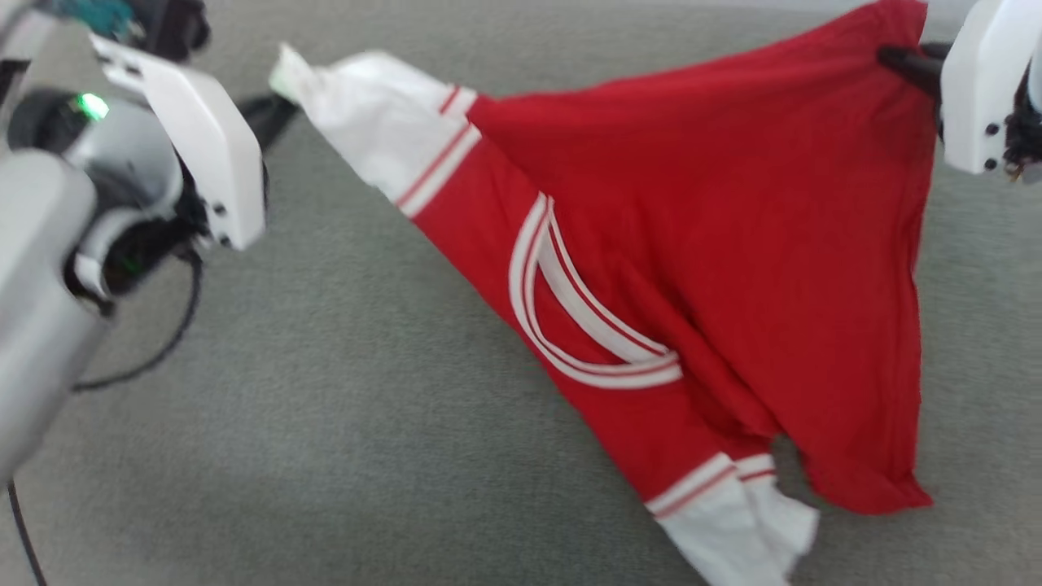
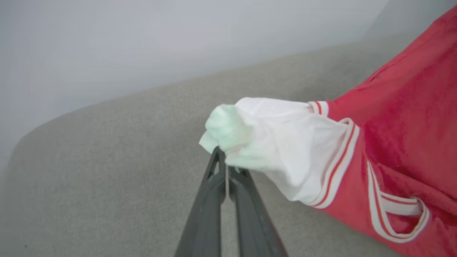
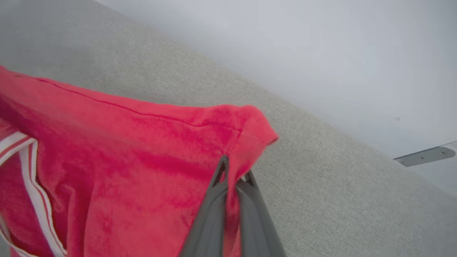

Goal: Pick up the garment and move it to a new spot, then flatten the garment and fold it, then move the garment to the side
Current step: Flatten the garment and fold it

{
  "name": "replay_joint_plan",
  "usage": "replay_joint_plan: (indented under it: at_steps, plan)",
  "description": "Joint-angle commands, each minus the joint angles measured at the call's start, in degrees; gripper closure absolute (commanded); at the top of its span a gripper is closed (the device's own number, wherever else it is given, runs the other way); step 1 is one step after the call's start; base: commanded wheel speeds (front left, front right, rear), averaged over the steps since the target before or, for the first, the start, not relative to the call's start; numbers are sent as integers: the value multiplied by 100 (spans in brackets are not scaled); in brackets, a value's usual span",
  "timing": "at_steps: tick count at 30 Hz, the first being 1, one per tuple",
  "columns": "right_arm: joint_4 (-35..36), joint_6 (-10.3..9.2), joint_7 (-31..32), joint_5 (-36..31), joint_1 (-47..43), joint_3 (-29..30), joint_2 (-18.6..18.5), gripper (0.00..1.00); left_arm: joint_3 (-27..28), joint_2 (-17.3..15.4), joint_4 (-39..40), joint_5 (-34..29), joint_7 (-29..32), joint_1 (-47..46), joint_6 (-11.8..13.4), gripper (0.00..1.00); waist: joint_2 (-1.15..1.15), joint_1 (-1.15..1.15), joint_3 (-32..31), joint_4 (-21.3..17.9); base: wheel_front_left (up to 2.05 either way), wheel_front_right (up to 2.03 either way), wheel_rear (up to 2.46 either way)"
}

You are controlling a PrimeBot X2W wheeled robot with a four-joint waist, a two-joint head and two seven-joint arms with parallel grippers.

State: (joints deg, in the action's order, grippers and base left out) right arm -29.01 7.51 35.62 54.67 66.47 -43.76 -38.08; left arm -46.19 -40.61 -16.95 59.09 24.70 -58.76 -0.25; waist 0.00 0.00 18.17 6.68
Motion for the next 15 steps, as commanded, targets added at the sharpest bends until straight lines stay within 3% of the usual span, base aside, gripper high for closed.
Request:
replay_joint_plan:
  at_steps: [1,15]
  plan:
    - [42,-4,-50,-7,59,58,-12,100,48,-44,-50,-67,45,-140,-13,100,0,0,-142,-183,0,0,0]
    - [283,-4,-89,-351,334,838,71,100,246,40,-877,-326,269,-1522,-39,100,0,0,-479,-686,0,0,0]
